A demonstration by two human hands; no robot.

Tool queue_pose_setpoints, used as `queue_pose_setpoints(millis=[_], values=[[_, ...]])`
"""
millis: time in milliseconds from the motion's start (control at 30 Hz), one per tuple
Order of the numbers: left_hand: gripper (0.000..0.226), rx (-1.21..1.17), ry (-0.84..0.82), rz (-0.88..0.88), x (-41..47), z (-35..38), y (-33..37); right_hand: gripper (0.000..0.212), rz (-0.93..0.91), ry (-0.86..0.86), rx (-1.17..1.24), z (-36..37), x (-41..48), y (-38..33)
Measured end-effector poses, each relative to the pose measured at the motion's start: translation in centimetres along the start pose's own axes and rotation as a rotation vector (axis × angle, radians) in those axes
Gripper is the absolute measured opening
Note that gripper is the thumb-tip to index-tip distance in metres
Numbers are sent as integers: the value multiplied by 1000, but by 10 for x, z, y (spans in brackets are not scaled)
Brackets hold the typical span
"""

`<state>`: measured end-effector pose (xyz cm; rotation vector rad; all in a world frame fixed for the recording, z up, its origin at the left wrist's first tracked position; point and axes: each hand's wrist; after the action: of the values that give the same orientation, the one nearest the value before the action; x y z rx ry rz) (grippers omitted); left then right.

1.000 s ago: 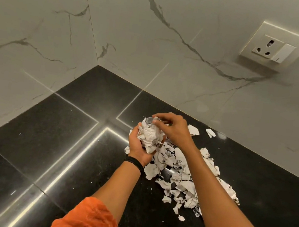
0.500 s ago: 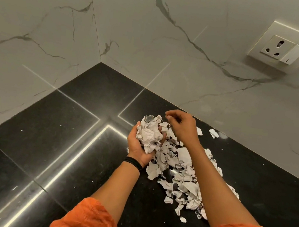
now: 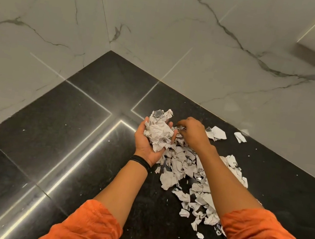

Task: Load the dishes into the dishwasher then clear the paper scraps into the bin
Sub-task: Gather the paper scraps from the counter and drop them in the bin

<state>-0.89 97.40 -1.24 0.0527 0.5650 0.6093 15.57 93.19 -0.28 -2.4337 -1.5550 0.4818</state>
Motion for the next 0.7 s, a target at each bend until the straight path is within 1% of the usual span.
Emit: queue_pose_setpoints(millis=[100, 200, 267, 333, 400, 467, 533, 600, 700], values=[[61, -16, 4, 7, -6, 3, 1, 20, 64, 61, 119, -5, -6, 1], [62, -19, -6, 20, -13, 3, 2, 16, 79, 228, 343, -18, -18, -5], [63, -17, -19, 29, -19, 4, 0, 14, 49, 302, 493, -29, -29, -15], [61, 9, -40, 34, -27, 7, -4, 14, -10, 311, 646, -40, -43, -30], [59, 27, -57, 46, -33, 9, -8, 14, -94, 276, 763, -50, -58, -48], [55, 36, -56, 57, -37, 10, -10, 14, -157, 235, 815, -49, -70, -63], [47, 23, -54, 69, -44, 15, -11, 14, -174, 234, 828, -42, -81, -74], [45, 9, -59, 84, -51, 21, -12, 15, -160, 268, 819, -32, -88, -83], [50, -26, -70, 94, -64, 27, -15, 18, -114, 345, 856, -18, -98, -94]])
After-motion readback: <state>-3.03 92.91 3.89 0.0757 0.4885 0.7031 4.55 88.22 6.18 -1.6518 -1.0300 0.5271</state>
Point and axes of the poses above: each hand's wrist, its own x-axis towards the middle knuckle, its own z-axis out of the palm, y = z × x, and after that the axes turned 3 degrees about x, right-handed
